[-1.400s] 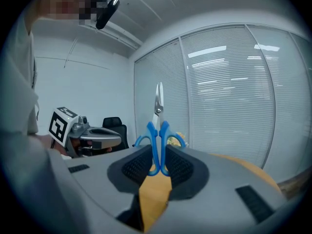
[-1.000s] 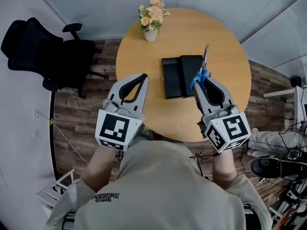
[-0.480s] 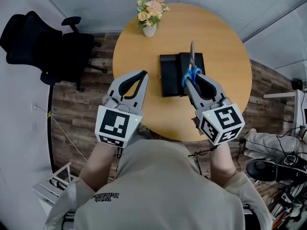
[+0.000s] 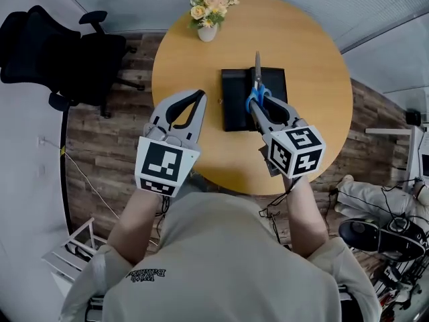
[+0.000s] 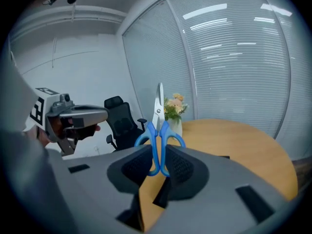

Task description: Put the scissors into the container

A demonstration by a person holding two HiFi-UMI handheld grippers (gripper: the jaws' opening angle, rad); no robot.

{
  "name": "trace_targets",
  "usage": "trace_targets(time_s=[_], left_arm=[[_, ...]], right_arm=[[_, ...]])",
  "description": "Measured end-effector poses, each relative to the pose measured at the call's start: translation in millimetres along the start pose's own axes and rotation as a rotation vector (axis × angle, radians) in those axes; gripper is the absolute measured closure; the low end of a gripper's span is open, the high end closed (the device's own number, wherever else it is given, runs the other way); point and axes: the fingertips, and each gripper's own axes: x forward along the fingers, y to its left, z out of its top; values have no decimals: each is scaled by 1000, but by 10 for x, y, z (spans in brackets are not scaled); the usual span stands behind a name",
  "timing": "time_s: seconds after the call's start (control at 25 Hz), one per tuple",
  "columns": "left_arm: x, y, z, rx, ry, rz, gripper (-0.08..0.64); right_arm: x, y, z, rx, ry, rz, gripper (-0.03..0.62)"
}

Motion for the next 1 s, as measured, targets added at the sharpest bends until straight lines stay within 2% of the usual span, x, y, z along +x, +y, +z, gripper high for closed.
trace_targets(time_s=[0.28,0.56,1.0], left_arm=[[216,198,-329,-28,38,41,538],[430,243,-772,-74,117,12,538],[645,237,-1393,-149,202,-36,538]], right_arm=[[330,-100,-272,-10,135,-17,499],[642,-200,-606,58,205,-18,499],[1035,-363,-1277,168,384,-66,499]])
